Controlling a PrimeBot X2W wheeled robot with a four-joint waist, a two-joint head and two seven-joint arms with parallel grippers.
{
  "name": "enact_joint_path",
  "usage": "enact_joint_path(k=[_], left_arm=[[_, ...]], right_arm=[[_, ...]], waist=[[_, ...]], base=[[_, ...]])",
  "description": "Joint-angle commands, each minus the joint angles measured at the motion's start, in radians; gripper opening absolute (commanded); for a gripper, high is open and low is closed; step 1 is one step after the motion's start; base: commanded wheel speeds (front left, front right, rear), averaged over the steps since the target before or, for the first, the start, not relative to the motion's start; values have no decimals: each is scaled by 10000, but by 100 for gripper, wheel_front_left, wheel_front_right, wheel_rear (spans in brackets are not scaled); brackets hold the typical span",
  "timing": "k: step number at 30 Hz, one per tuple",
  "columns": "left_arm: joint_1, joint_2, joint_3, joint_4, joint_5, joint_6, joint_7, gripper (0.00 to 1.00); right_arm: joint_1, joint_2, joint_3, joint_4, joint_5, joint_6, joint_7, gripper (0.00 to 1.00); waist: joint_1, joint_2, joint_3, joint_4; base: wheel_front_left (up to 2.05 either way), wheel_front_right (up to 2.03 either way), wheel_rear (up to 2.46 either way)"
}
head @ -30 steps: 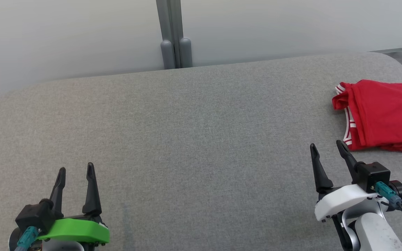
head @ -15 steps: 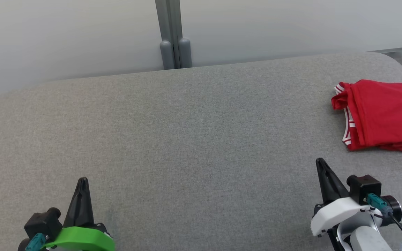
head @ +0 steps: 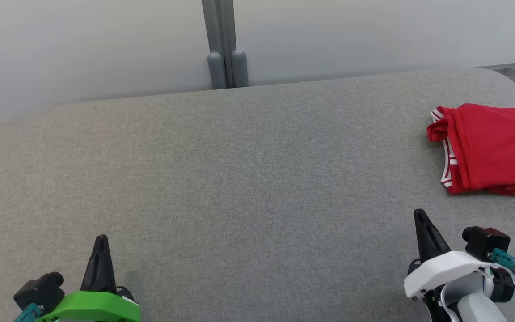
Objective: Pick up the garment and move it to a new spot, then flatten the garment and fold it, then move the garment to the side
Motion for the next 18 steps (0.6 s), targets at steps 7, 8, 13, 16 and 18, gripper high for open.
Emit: enact_joint_path(k=[7, 8, 13, 16, 18], left_arm=[[-324, 52, 102, -245, -1320, -8, 360, 0], [-337, 54, 111, -254, -1485, -8, 407, 0], [-391, 61, 150, -289, -2180, -9, 604, 0], [-425, 66, 174, -311, -2594, -10, 728, 0], [-443, 69, 189, -326, -2869, -11, 801, 0]], right_arm=[[-133, 12, -206, -346, 1479, -3, 347, 0], [-132, 17, -228, -366, 1661, -4, 392, 0], [-128, 45, -318, -450, 2429, -4, 587, 0], [-126, 60, -375, -501, 2898, -4, 706, 0], [-125, 69, -410, -532, 3189, -5, 778, 0]], waist=[[0, 0, -8, 38], [0, 0, -9, 43], [0, 0, -14, 68], [0, 0, -17, 83], [0, 0, -19, 93]], base=[[0, 0, 0], [0, 0, 0], [0, 0, 0], [0, 0, 0], [0, 0, 0]])
